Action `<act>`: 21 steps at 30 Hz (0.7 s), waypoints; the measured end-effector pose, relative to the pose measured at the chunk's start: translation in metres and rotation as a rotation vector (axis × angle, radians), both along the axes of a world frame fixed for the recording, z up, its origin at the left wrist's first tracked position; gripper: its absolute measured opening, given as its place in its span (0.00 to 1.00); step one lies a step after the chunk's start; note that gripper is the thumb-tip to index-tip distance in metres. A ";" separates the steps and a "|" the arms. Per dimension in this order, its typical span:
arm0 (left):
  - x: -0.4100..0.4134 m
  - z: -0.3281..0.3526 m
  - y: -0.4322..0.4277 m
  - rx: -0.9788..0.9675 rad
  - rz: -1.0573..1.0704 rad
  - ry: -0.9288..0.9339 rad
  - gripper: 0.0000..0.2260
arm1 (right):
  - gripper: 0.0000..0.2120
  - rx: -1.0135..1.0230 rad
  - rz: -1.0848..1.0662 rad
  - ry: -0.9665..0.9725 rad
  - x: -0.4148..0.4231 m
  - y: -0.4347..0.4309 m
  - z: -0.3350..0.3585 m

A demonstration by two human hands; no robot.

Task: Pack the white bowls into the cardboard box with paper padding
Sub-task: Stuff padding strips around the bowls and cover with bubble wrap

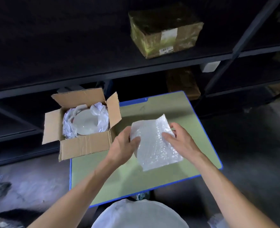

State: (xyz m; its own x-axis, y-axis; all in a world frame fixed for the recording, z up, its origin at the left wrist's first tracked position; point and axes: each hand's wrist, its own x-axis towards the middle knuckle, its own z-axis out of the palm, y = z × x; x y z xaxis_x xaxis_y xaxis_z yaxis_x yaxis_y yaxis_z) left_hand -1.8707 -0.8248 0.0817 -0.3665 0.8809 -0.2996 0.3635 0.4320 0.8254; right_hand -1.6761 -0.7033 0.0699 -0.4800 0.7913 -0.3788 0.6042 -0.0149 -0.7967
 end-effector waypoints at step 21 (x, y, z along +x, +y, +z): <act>-0.152 0.021 -0.074 0.174 0.534 0.062 0.08 | 0.35 0.265 0.327 0.166 -0.180 -0.046 0.049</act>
